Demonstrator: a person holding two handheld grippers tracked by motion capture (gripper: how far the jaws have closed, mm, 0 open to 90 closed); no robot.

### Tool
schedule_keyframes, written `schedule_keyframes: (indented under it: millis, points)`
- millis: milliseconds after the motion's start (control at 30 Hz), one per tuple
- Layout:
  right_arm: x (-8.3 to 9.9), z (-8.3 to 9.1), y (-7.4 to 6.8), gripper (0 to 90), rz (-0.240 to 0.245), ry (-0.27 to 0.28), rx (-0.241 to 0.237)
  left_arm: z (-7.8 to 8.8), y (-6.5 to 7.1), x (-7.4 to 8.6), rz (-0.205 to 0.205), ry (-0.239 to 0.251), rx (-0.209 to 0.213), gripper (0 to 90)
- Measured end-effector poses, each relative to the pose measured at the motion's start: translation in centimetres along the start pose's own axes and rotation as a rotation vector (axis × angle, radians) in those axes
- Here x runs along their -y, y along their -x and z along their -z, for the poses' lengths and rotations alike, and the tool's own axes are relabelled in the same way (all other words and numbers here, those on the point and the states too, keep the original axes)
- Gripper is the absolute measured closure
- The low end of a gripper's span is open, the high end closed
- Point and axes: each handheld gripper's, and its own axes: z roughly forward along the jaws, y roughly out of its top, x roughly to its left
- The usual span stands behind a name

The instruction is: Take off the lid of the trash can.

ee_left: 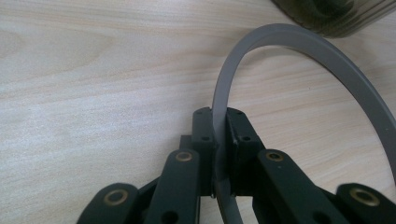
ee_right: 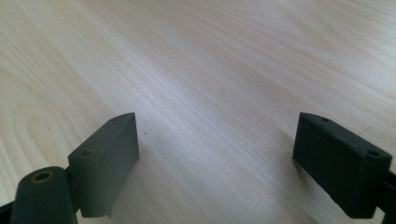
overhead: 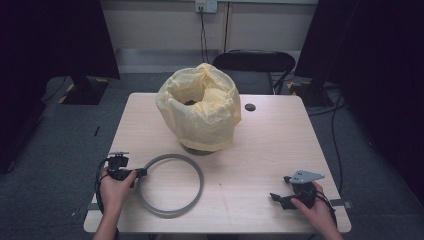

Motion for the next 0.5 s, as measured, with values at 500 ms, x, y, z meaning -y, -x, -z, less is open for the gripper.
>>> schedule_keyframes:
  millis: [500]
  points:
    - [0.0, 0.0, 0.0, 13.5, 0.0, 0.0, 0.0, -0.82, -0.35, 0.5, -0.037, 0.003, -0.009, 82.9]
